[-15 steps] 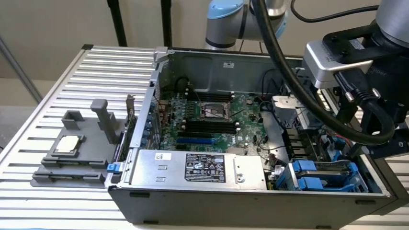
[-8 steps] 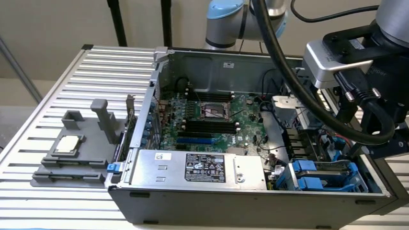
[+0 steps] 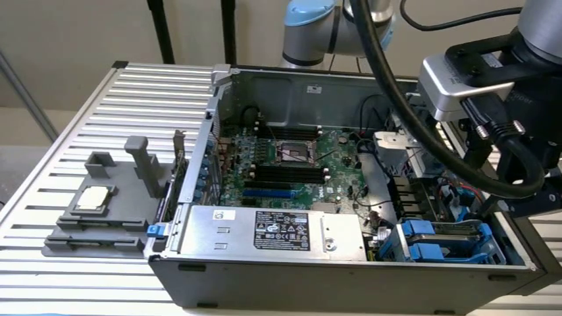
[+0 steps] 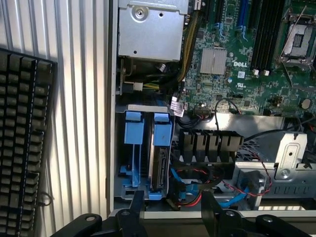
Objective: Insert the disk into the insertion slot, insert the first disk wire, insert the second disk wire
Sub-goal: 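Insert the first disk wire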
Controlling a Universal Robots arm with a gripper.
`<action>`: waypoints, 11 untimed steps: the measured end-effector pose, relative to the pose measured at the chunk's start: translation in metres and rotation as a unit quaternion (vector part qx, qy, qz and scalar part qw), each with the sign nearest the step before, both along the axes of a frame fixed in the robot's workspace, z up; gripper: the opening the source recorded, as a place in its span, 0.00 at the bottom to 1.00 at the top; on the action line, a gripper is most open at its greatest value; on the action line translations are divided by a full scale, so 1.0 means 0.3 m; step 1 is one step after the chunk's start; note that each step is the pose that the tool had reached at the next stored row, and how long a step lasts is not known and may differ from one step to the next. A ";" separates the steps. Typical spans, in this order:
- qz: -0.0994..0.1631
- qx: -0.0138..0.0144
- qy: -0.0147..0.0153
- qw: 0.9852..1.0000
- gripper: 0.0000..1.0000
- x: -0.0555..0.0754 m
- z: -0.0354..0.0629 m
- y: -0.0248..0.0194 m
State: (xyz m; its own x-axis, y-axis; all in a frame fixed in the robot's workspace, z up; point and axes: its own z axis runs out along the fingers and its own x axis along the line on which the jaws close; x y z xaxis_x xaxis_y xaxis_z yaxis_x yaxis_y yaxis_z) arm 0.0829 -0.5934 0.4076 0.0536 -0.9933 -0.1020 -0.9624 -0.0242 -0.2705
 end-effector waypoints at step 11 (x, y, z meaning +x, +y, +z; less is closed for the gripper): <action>0.003 -0.002 0.007 1.000 0.58 0.138 -0.043 0.003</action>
